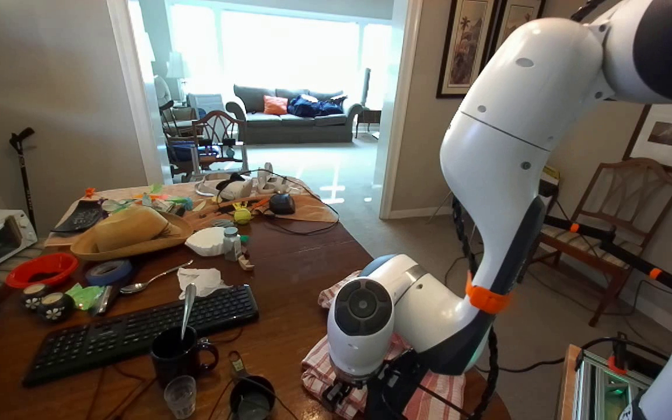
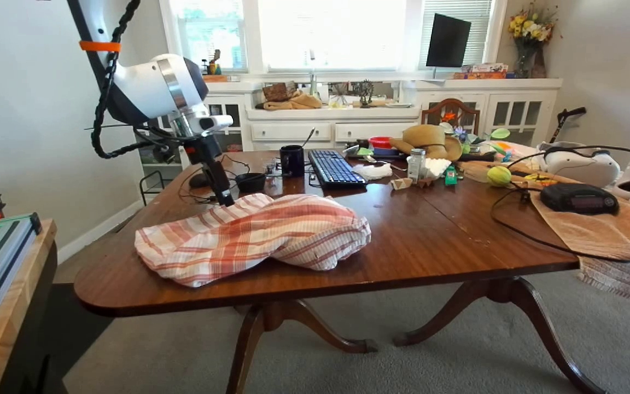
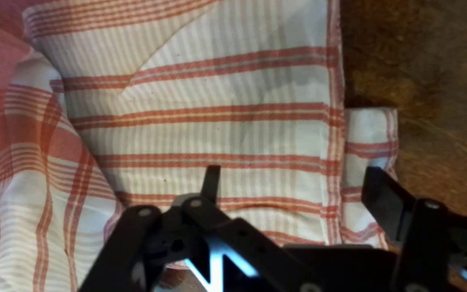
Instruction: Move the towel to the left, then unfold the towel
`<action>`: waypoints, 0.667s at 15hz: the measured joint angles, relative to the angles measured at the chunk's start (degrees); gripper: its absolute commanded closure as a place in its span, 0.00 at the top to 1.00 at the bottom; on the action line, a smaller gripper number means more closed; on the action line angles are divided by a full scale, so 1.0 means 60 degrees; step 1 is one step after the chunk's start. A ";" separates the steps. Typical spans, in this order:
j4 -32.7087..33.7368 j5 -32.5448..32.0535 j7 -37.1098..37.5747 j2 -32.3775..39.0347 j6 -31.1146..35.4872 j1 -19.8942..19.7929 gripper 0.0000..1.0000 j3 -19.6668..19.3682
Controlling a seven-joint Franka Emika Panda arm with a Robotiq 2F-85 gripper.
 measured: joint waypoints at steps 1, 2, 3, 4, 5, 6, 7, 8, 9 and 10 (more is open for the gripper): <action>0.0126 -0.0187 0.0159 0.0175 0.0000 0.0037 0.49 -0.0076; 0.0235 -0.0352 0.0274 0.0320 0.0000 0.0067 0.42 -0.0149; 0.0338 -0.0489 0.0365 0.0442 0.0000 0.0089 0.34 -0.0207; 0.0433 -0.0602 0.0436 0.0529 0.0001 0.0110 0.27 -0.0246; 0.0510 -0.0699 0.0477 0.0599 0.0000 0.0129 0.18 -0.0271; 0.0572 -0.0776 0.0510 0.0653 0.0001 0.0149 0.11 -0.0289; 0.0621 -0.0815 0.0523 0.0701 0.0000 0.0157 0.03 -0.0292; 0.0656 -0.0828 0.0524 0.0740 0.0000 0.0162 0.00 -0.0293; 0.0677 -0.0829 0.0524 0.0747 -0.0005 0.0166 0.01 -0.0293; 0.0687 -0.0829 0.0520 0.0743 -0.0007 0.0168 0.03 -0.0292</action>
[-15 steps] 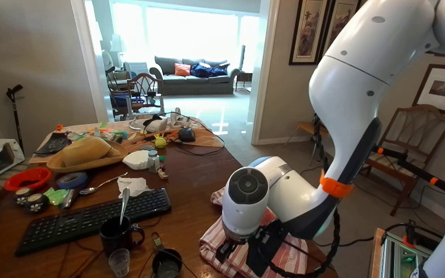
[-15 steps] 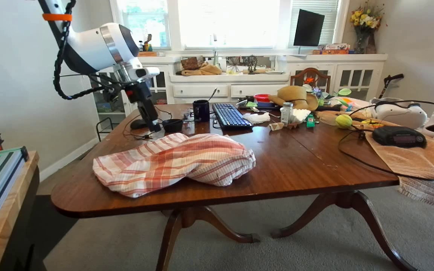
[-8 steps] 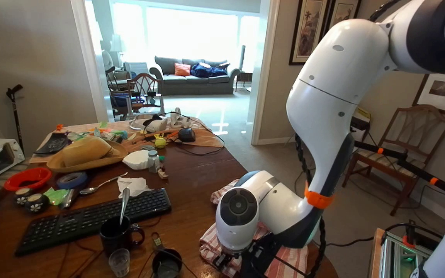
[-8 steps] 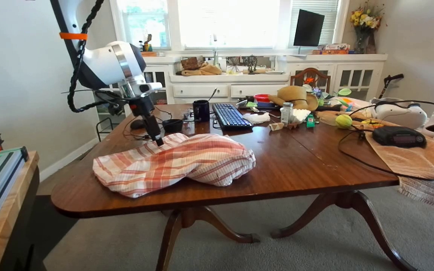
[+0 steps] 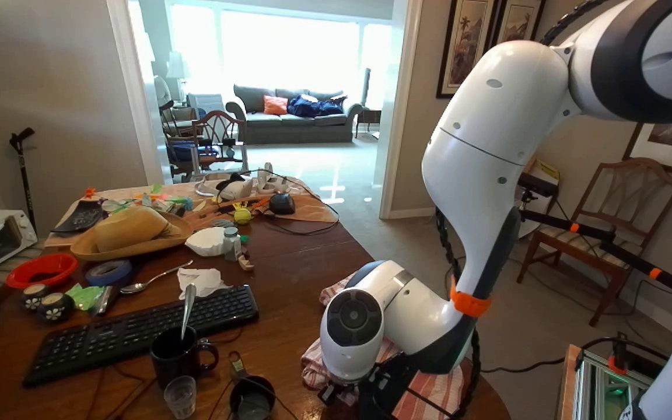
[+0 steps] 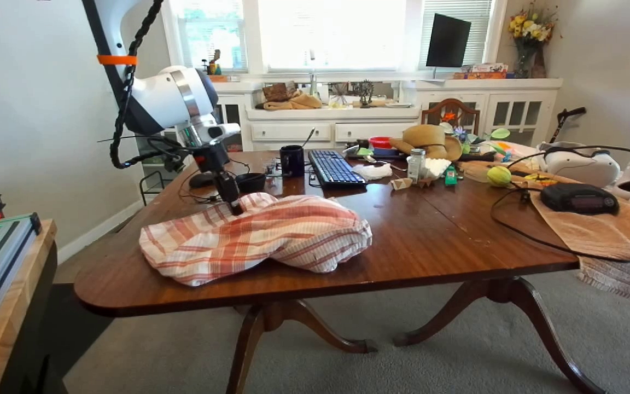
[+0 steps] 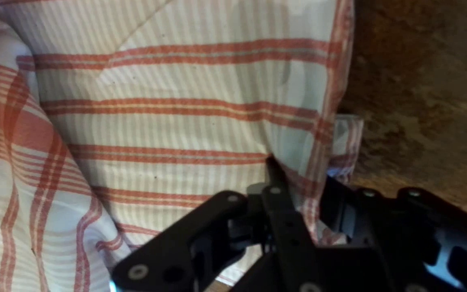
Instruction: Move the towel to the left, then unfold the towel
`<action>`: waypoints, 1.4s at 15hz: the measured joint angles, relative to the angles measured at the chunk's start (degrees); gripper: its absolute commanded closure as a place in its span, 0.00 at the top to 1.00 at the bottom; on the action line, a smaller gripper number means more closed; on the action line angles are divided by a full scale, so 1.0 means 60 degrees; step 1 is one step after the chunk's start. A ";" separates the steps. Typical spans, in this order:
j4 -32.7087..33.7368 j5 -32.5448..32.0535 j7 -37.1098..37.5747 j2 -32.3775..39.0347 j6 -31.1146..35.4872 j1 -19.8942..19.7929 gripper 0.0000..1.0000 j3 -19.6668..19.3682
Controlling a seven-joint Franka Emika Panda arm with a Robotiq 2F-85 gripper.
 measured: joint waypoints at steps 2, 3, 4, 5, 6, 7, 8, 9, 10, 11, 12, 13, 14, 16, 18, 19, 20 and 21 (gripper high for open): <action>0.0009 0.0000 -0.0036 0.0000 0.0000 0.0022 0.04 0.0026; 0.0013 0.0000 -0.0078 0.0003 0.0000 0.0043 0.04 0.0070; 0.0013 0.0000 -0.0113 0.0004 0.0000 0.0085 0.04 0.0137; 0.0014 0.0000 -0.0144 0.0007 0.0000 0.0141 0.04 0.0213; 0.0014 0.0004 -0.0175 0.0011 0.0000 0.0206 0.04 0.0312; 0.0014 0.0006 -0.0201 0.0016 0.0000 0.0281 0.04 0.0438; 0.0014 0.0007 -0.0214 0.0025 0.0000 0.0362 0.04 0.0576; 0.0016 0.0007 -0.0217 0.0032 0.0000 0.0458 0.04 0.0694; 0.0021 0.0007 -0.0216 0.0044 0.0000 0.0550 0.04 0.0805; 0.0027 0.0010 -0.0217 0.0056 0.0000 0.0625 0.04 0.0906; 0.0040 0.0012 -0.0217 0.0070 0.0000 0.0696 0.04 0.0991; 0.0056 0.0012 -0.0219 0.0086 0.0000 0.0753 0.04 0.1068; 0.0072 0.0014 -0.0223 0.0104 0.0000 0.0800 0.04 0.1149; 0.0138 0.0015 -0.0227 0.0156 0.0000 0.0905 0.04 0.1285; 0.0253 0.0016 -0.0243 0.0230 0.0000 0.1008 0.04 0.1384; 0.0313 0.0016 -0.0261 0.0270 0.0000 0.1055 0.04 0.1427; 0.0376 0.0059 -0.0315 0.0303 0.0000 0.1139 0.04 0.1431; 0.0434 0.0092 -0.0366 0.0329 0.0000 0.1240 0.40 0.1415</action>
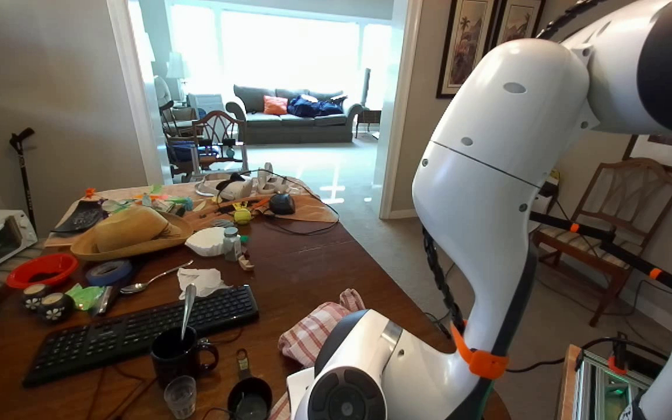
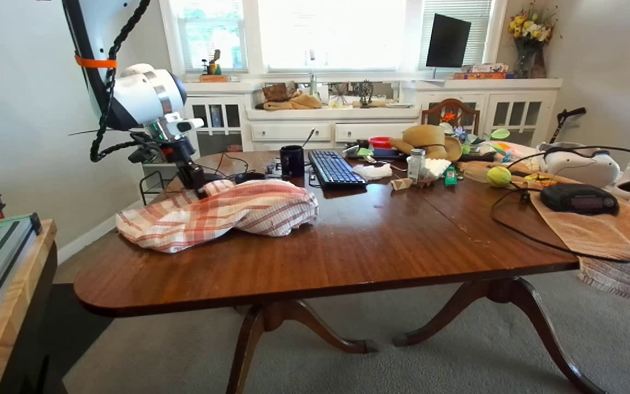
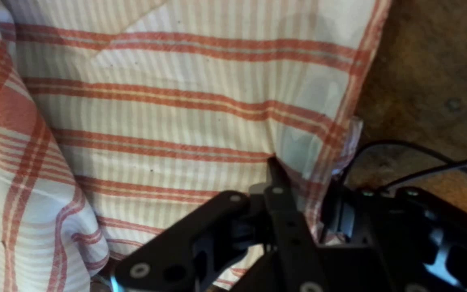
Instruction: Move the towel to the left, then unfold the towel
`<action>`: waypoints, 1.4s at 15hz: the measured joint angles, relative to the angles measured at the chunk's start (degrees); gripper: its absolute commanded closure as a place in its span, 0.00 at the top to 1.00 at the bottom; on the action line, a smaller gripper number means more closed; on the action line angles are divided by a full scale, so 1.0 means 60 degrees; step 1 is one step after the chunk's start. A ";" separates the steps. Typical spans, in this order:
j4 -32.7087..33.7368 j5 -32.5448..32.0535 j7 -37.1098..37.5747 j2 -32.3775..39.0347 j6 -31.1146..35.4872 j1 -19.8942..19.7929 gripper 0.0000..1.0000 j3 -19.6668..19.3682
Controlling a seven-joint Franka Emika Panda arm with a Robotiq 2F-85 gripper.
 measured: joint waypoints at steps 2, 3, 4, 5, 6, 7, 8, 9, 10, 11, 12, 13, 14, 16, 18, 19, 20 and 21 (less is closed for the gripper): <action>0.0057 0.0273 -0.0156 0.0023 0.0000 0.0155 0.47 -0.0002; 0.0045 0.0697 -0.0436 0.0007 -0.0001 0.0170 0.54 0.0057; 0.0002 0.1191 -0.0796 -0.0054 -0.0001 0.0165 0.62 0.0136; -0.0077 0.1766 -0.1178 -0.0176 -0.0001 0.0152 0.69 0.0224; -0.0201 0.2416 -0.1577 -0.0377 -0.0001 0.0128 0.77 0.0305; -0.0356 0.3029 -0.1925 -0.0644 -0.0003 0.0108 0.84 0.0348; -0.0526 0.3626 -0.2236 -0.0979 -0.0014 0.0086 0.91 0.0351; -0.0695 0.4140 -0.2513 -0.1354 -0.0034 0.0057 0.99 0.0318; -0.0830 0.4454 -0.2696 -0.1747 -0.0037 0.0037 1.00 0.0218; -0.0923 0.4607 -0.2795 -0.2136 -0.0036 0.0030 1.00 0.0046; -0.0974 0.4628 -0.2811 -0.2498 -0.0036 0.0033 1.00 -0.0190; -0.0982 0.4586 -0.2811 -0.2798 -0.0037 -0.0030 1.00 -0.0400; -0.0972 0.4490 -0.2809 -0.3027 -0.0037 -0.0138 1.00 -0.0584; -0.0879 0.4067 -0.2769 -0.3239 -0.0033 -0.0326 1.00 -0.1014; -0.0690 0.3276 -0.2482 -0.3163 -0.0031 -0.0426 1.00 -0.1504; -0.0582 0.2883 -0.2289 -0.3048 -0.0034 -0.0438 1.00 -0.1715; -0.0449 0.2557 -0.2100 -0.2877 -0.0067 -0.0438 1.00 -0.1889; -0.0307 0.2300 -0.1933 -0.2673 -0.0121 -0.0434 1.00 -0.2007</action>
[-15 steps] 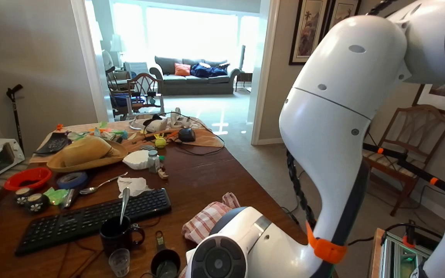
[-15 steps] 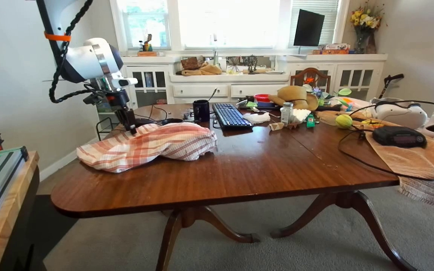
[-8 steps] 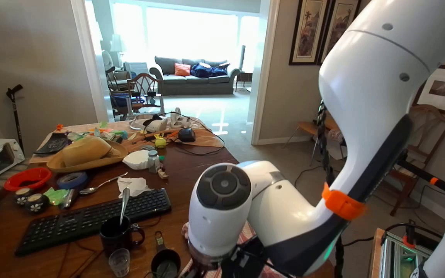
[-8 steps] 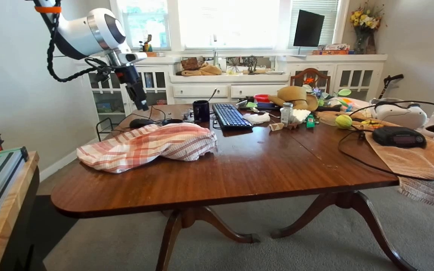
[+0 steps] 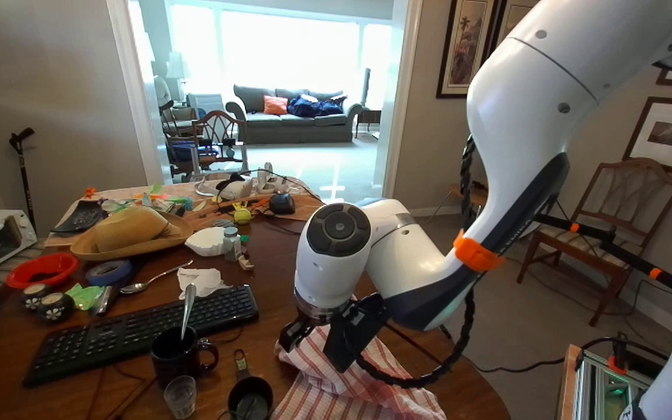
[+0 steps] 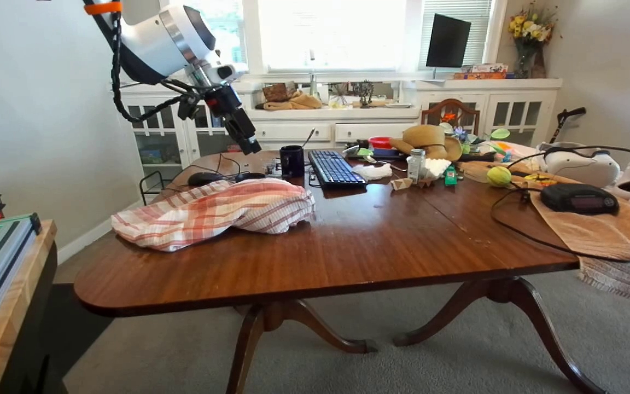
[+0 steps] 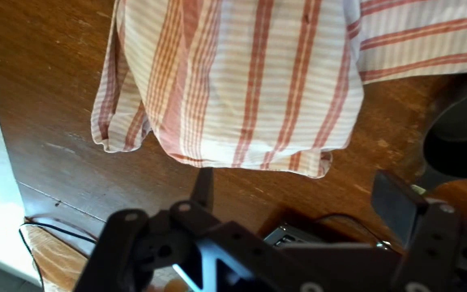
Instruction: Move the towel to the left, then unfold the towel
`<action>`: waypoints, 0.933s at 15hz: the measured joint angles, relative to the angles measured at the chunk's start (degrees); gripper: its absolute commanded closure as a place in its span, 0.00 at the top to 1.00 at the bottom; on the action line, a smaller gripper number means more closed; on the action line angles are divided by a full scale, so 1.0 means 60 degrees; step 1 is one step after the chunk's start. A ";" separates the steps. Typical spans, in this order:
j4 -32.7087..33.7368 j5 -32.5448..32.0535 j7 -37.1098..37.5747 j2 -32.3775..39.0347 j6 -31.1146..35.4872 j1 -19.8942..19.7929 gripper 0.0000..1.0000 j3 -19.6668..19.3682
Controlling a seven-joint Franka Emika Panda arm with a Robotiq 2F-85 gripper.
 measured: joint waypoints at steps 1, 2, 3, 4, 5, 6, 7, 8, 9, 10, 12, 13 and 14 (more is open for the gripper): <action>0.0169 -0.0225 0.0159 0.0259 -0.0088 0.0017 1.00 -0.0078; 0.0347 -0.0370 0.0276 0.0536 -0.0193 0.0053 1.00 -0.0117; 0.0528 -0.0480 0.0376 0.0820 -0.0292 0.0108 1.00 -0.0130; 0.0701 -0.0507 0.0445 0.1094 -0.0411 0.0181 1.00 -0.0127; 0.0884 -0.0508 0.0494 0.1360 -0.0536 0.0259 1.00 -0.0112; 0.1075 -0.0508 0.0536 0.1619 -0.0641 0.0340 1.00 -0.0095; 0.1270 -0.0508 0.0584 0.1862 -0.0767 0.0420 1.00 -0.0081; 0.1461 -0.0507 0.0638 0.2089 -0.0889 0.0494 0.88 -0.0072; 0.1647 -0.0507 0.0685 0.2300 -0.0992 0.0559 0.74 -0.0070; 0.1810 -0.0507 0.0727 0.2472 -0.1082 0.0611 0.66 -0.0071; 0.2104 -0.0507 0.0821 0.2768 -0.1265 0.0689 0.50 -0.0079; 0.2225 -0.0507 0.0860 0.2883 -0.1342 0.0716 0.42 -0.0086; 0.2331 -0.0507 0.0875 0.2971 -0.1411 0.0726 0.35 -0.0087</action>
